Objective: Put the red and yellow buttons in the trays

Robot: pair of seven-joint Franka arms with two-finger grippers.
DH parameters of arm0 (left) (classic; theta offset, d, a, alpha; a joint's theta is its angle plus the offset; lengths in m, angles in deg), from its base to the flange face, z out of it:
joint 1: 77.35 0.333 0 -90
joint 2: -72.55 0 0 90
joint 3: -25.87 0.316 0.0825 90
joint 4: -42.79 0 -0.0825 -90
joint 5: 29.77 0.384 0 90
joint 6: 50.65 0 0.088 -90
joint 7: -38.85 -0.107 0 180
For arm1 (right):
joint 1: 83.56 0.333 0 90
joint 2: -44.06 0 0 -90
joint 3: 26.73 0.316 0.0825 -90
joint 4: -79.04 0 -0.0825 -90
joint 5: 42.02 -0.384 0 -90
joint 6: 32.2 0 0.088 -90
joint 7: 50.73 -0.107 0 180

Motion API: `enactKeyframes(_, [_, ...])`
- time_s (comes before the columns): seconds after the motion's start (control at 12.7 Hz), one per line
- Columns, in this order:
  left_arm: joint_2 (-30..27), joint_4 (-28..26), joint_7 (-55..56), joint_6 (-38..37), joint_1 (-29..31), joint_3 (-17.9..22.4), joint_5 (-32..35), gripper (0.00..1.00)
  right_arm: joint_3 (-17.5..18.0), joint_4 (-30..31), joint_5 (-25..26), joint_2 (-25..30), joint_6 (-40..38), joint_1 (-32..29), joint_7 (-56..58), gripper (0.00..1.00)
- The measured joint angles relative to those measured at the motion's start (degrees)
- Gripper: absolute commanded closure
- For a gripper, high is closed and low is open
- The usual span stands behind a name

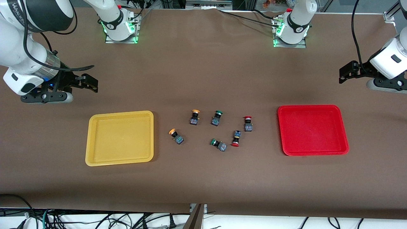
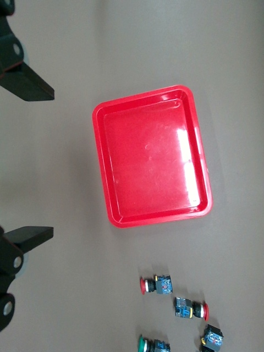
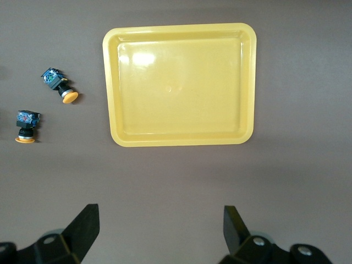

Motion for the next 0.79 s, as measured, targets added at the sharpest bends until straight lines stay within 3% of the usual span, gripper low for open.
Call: enactKeyframes(0.79, [0.13, 0.03, 0.06, -0.26, 0.02, 0.12, 0.0, 0.0, 0.31, -0.18, 0.0, 0.0, 2.21, 0.05, -1.05, 0.0])
